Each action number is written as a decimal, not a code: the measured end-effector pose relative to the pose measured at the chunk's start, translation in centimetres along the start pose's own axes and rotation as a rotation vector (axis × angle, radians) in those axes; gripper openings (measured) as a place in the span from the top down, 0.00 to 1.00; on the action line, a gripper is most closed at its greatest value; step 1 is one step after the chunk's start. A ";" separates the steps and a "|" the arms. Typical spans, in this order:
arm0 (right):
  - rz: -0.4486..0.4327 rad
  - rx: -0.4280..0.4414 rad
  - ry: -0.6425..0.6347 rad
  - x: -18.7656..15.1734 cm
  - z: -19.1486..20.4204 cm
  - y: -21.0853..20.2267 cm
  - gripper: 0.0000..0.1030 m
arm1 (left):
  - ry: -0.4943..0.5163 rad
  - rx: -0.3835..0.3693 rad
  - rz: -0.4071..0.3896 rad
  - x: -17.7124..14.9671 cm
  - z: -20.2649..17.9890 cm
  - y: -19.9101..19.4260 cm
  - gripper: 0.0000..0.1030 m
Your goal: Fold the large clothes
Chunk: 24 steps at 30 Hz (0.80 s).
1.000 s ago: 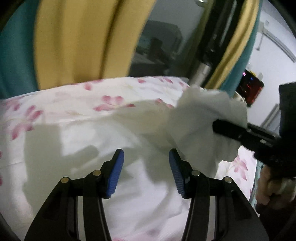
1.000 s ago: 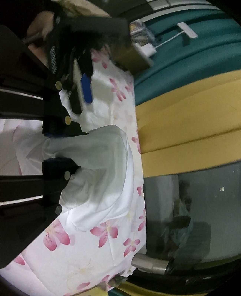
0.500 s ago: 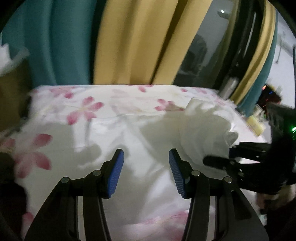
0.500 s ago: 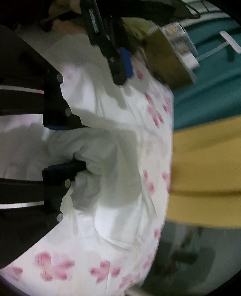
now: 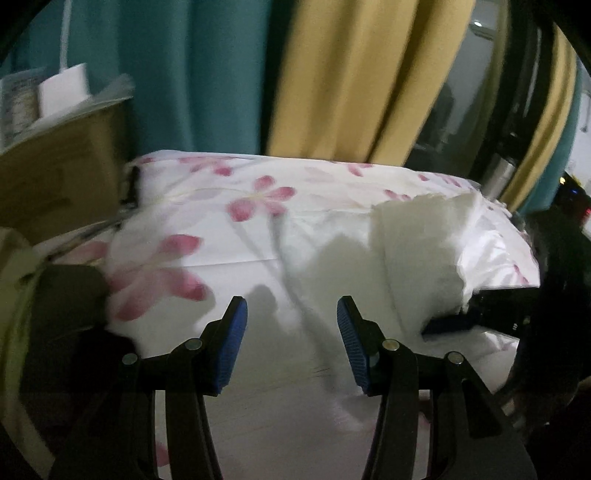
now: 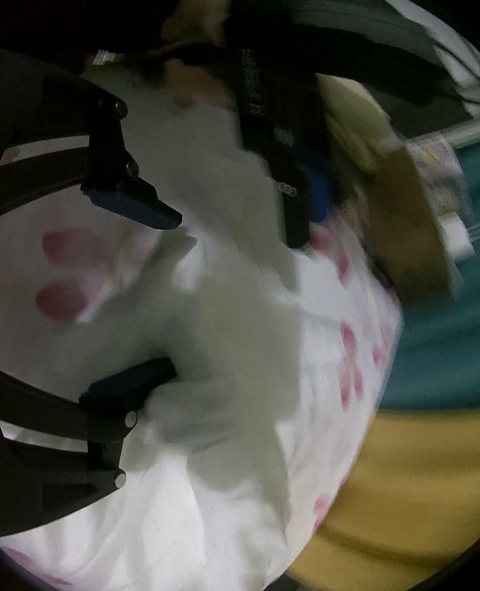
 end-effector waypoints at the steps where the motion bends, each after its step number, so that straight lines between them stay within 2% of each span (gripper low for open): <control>1: 0.031 0.003 -0.035 0.0 0.8 0.8 0.29 | -0.010 0.015 0.000 -0.1 0.6 -0.3 0.49; 4: 0.049 -0.024 -0.129 -0.2 3.1 1.9 0.23 | -0.043 0.043 -0.003 -0.7 2.0 -1.2 0.49; 7: 0.029 0.040 -0.156 -0.1 4.3 1.0 0.23 | -0.068 0.070 0.001 -1.0 3.1 -1.7 0.49; 10: 0.002 0.077 -0.190 -0.9 5.2 -0.7 0.23 | -0.075 0.061 -0.006 -0.7 3.2 -1.8 0.49; 14: -0.037 0.065 -0.168 -1.6 4.7 -2.9 0.23 | -0.056 -0.014 -0.039 1.0 1.6 -0.9 0.47; 19: -0.135 0.020 -0.040 -1.8 0.7 -6.7 0.23 | 0.010 -0.151 -0.063 4.2 -2.1 2.1 0.46; 24: -0.288 -0.104 0.140 -2.7 -5.2 -11.5 0.23 | 0.105 -0.238 0.020 5.9 -5.5 7.3 0.46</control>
Point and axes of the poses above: each gripper's, at about its wrist camera, not at the fingertips, and y roughly the way its jaws point, z to its left, x to its top, the point moved 1 cm from there along y, roughly the way its jaws point, and after that the axes turned 14 degrees about y, right-handed, at the moved point
